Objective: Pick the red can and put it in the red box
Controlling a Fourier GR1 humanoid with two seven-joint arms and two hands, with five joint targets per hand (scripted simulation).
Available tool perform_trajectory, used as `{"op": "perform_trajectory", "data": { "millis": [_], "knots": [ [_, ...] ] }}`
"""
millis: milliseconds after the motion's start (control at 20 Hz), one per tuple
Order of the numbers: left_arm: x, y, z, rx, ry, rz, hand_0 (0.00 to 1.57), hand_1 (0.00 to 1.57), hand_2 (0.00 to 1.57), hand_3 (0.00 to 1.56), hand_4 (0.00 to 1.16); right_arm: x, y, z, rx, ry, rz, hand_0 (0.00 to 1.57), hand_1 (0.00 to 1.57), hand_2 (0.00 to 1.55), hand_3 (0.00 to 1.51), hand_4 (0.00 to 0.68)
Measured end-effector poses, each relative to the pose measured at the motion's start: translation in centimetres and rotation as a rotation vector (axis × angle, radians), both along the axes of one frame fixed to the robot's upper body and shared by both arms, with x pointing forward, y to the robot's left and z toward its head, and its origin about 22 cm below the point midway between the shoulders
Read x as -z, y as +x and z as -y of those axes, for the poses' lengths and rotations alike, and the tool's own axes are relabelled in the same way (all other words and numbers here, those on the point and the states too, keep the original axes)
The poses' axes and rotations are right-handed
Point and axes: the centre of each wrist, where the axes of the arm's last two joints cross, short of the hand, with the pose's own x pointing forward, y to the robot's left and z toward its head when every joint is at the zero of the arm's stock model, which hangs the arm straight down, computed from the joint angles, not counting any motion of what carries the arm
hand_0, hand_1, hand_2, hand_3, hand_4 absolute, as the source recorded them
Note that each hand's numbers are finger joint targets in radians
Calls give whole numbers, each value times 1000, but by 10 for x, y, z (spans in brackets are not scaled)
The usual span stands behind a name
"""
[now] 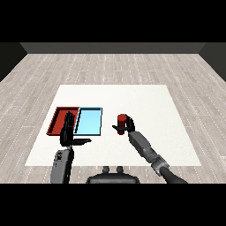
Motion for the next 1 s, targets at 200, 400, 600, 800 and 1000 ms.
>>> {"op": "perform_trajectory", "data": {
  "millis": [200,400,600,800,1000],
  "knots": [
    [3,3,-3,6,5,-10,0,0,0,0,0,-4,3,-2,-6,-28,19,1439,1439,1436,1372,602],
    [-3,9,-4,28,5,-8,0,0,0,0,0,-15,6,-6,-25,-47,76,1427,1427,1432,1368,625],
    [0,8,4,51,9,-16,0,0,0,0,0,-35,8,2,-34,-62,136,1419,1419,1427,1373,615],
    [2,6,17,75,22,-20,0,0,0,0,0,-56,7,3,-40,-63,201,1460,1460,1437,1384,642],
    [-4,9,32,105,18,-43,0,0,0,0,0,-79,0,5,-48,-46,262,1454,1454,1433,1386,655]
  ]
}}
